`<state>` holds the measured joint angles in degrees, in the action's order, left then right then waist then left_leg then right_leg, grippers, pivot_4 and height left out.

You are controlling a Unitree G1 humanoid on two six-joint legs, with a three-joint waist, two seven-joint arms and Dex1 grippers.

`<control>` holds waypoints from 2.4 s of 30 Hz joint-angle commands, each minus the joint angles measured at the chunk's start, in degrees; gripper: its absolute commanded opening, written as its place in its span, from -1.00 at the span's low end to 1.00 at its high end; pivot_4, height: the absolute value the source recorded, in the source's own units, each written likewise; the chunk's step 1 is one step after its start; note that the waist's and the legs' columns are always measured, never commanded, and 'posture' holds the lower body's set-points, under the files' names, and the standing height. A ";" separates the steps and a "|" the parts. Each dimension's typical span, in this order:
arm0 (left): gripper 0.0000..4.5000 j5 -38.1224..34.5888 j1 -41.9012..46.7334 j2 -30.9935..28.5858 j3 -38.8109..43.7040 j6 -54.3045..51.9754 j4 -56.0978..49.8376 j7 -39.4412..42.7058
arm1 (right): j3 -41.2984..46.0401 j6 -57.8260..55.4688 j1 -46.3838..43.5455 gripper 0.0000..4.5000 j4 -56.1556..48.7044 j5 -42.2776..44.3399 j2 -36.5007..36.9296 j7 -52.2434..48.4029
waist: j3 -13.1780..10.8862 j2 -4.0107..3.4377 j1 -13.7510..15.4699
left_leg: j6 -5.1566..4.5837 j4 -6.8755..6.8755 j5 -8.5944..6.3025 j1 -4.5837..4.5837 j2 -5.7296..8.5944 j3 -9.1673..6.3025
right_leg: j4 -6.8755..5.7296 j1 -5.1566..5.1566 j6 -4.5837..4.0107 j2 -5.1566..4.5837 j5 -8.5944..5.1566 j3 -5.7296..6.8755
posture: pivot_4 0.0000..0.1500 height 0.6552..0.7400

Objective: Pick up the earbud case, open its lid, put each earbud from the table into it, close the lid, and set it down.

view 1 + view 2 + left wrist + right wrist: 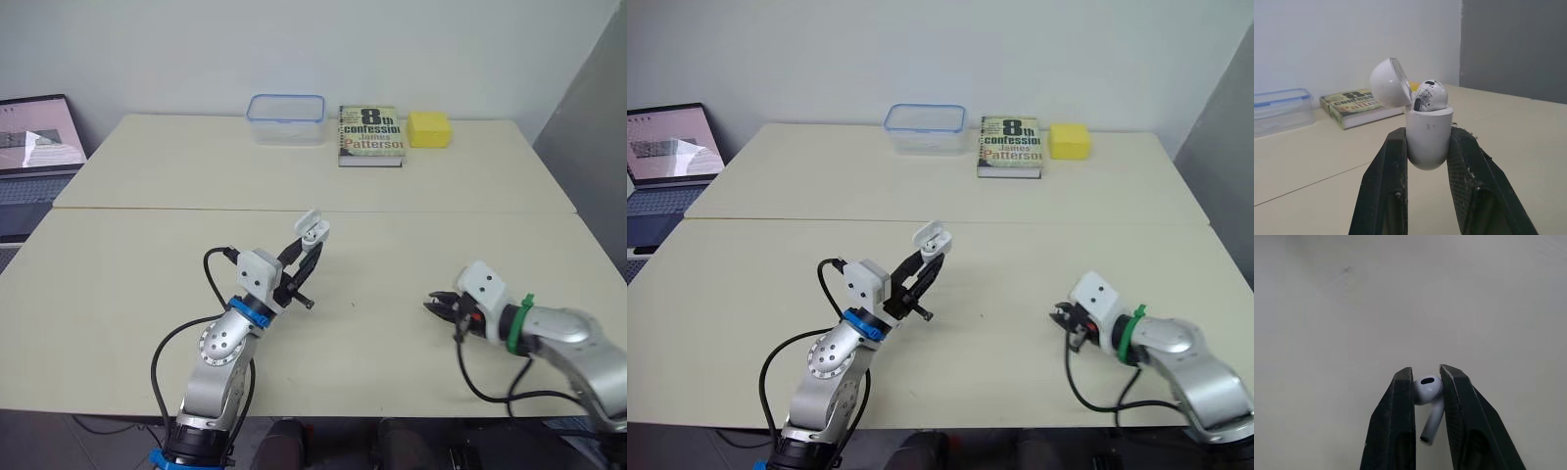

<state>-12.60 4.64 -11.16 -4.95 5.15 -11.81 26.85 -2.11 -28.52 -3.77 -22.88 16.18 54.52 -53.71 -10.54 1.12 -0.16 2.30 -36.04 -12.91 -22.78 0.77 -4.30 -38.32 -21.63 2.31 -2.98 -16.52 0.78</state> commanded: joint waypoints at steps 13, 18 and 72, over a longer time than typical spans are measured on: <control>-0.67 0.71 -3.21 -0.25 -0.59 -1.80 -6.26 -1.77 | -4.37 33.40 -1.91 -0.82 23.26 -7.87 12.80 -29.14 | -0.01 0.02 0.13 | 0.00 -0.04 0.00 0.07 -0.03 0.03 | 0.30 0.22 -0.11 -0.02 0.16 -0.04 | 1.00 0.97; -0.67 0.90 -3.04 -0.08 -0.58 -1.68 -6.01 -2.02 | -5.58 33.11 -3.91 -0.82 25.28 -8.81 11.32 -30.35 | -0.01 0.02 0.19 | 0.00 -0.04 0.00 0.08 -0.03 0.04 | 0.32 0.24 -0.13 -0.01 0.17 -0.06 | 1.00 0.97; -0.67 1.32 -3.86 0.98 -1.59 -2.56 -5.91 -4.06 | -1.52 2.64 8.76 0.36 -1.97 -20.83 18.27 -13.85 | 0.02 0.04 1.00 | 0.01 -0.06 0.00 0.13 -0.06 0.09 | 0.37 0.30 -0.02 -0.01 0.14 -0.08 | 1.00 0.97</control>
<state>-11.31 0.35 -10.37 -6.76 1.74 -15.36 23.05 -2.79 -25.64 5.08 -24.92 -3.80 73.53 -68.62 -10.51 1.16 0.83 2.31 -36.11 -12.91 -22.65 0.71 -4.22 -37.95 -21.32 2.30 -2.98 -16.38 0.70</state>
